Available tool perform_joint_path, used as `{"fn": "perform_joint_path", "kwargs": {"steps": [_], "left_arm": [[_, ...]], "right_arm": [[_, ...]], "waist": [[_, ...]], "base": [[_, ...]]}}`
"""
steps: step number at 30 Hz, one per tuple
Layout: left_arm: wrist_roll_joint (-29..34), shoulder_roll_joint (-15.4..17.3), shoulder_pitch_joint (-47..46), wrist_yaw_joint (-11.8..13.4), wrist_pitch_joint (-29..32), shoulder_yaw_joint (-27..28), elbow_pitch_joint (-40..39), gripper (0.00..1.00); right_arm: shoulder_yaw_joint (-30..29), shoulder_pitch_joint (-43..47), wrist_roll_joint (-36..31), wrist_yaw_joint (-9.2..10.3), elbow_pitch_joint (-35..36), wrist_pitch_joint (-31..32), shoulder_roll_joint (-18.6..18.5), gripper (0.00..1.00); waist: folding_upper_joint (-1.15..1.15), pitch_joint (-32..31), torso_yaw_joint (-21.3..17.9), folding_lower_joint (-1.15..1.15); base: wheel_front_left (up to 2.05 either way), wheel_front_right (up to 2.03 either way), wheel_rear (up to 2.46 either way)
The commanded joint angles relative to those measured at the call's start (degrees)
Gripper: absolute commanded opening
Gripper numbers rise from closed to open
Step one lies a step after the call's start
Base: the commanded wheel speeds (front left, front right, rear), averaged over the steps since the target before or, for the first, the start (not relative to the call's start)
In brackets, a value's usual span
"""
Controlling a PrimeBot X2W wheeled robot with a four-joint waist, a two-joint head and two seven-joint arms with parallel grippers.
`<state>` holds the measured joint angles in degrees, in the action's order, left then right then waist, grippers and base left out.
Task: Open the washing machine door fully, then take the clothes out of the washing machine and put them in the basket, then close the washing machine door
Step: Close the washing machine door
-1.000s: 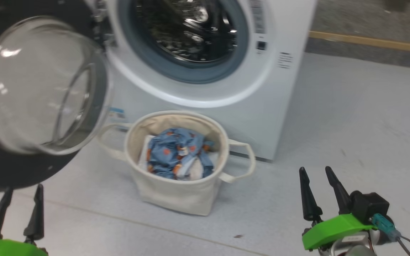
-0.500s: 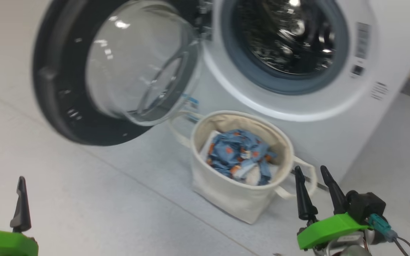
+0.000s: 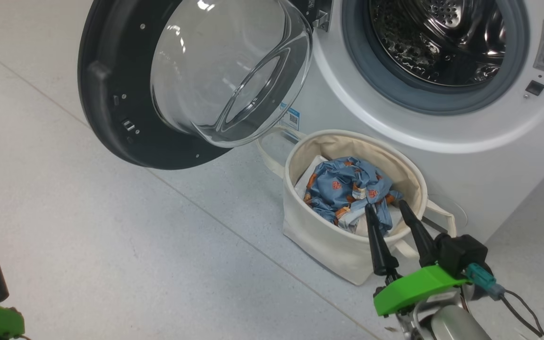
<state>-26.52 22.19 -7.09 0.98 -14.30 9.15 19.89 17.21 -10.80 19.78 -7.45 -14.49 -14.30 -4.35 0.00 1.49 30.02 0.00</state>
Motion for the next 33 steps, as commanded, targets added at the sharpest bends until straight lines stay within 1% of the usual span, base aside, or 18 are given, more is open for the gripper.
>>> {"fn": "perform_joint_path", "kwargs": {"steps": [1, 5, 10, 13, 16, 17, 18, 19, 25, 30, 31, 33], "left_arm": [[-0.3, 1.7, -1.6, -0.1, -0.6, 3.1, -2.1, 1.00], [-0.5, 1.5, -1.2, -0.9, -0.7, 4.0, -2.2, 1.00], [-0.7, 1.6, -0.8, -2.5, -0.7, 4.6, -2.6, 1.00], [-1.4, 1.7, -0.8, -3.6, -0.7, 4.7, -2.5, 1.00], [-3.6, 1.9, -1.3, -4.5, 0.4, 5.4, -1.8, 1.00], [-4.6, 1.9, -1.6, -4.9, 1.0, 5.6, -1.5, 0.86], [-5.8, 2.1, -2.0, -5.4, 1.6, 5.9, -1.3, 0.12], [-7.2, 2.3, -2.6, -5.8, 2.4, 6.3, -0.9, 0.00], [-19.7, 4.4, -9.4, -7.8, 9.6, 9.9, 2.4, 0.00], [-31.4, 7.4, -18.0, -8.3, 16.6, 13.2, 6.9, 0.00], [-31.4, 7.4, -18.0, -8.3, 16.6, 13.2, 6.9, 0.00], [-35.4, 8.6, -21.7, -8.4, 18.9, 14.6, 9.5, 0.00]], "right_arm": [[1.4, -2.4, 0.2, -0.03, 1.4, -0.7, -0.3, 1.00], [1.5, -2.5, 0.4, -0.03, 1.3, -0.7, -0.4, 1.00], [1.3, -1.9, 0.4, -0.03, 1.3, -0.7, -0.4, 1.00], [1.2, -1.5, 0.4, -0.03, 1.2, -0.7, -0.4, 1.00], [1.2, -1.2, 0.4, -0.03, 1.1, -0.7, -0.4, 1.00], [1.3, -1.1, 0.4, -0.03, 1.1, -0.7, -0.4, 1.00], [1.3, -1.0, 0.4, -0.03, 1.1, -0.7, -0.4, 1.00], [1.4, -1.0, 0.4, -0.03, 1.0, -0.7, -0.4, 1.00], [2.1, -1.9, 0.0, -0.03, 0.7, -0.7, -1.6, 1.00], [2.4, -2.4, -0.5, -0.03, 0.4, -0.7, -2.7, 1.00], [2.4, -2.4, -0.5, -0.03, 0.4, -0.7, -2.7, 1.00], [2.5, -2.6, -0.8, -0.03, 0.4, -0.7, -3.2, 1.00]], "waist": [[0.00, 0.1, -0.1, 0.00], [0.00, 0.1, -0.3, 0.00], [0.00, -0.6, -0.5, 0.00], [0.00, -0.9, -0.6, 0.00], [0.00, -1.3, -0.8, 0.00], [0.00, -1.3, -0.8, 0.00], [0.00, -1.4, -0.8, 0.00], [0.00, -1.4, -0.9, 0.00], [0.00, -0.1, -1.0, 0.00], [0.00, 1.5, -1.2, 0.00], [0.00, 1.5, -1.2, 0.00], [0.00, 2.2, -1.3, 0.00]], "base": [[0.00, 0.00, 0.00], [0.00, 0.00, 0.00], [0.00, 0.00, 0.00], [0.00, 0.00, 0.00], [0.00, 0.00, 0.00], [0.00, 0.00, 0.00], [0.00, 0.00, 0.00], [0.00, 0.00, 0.00], [0.00, 0.00, 0.00], [0.00, 0.00, 0.00], [0.00, 0.00, 0.00], [0.00, 0.00, 0.00]]}}
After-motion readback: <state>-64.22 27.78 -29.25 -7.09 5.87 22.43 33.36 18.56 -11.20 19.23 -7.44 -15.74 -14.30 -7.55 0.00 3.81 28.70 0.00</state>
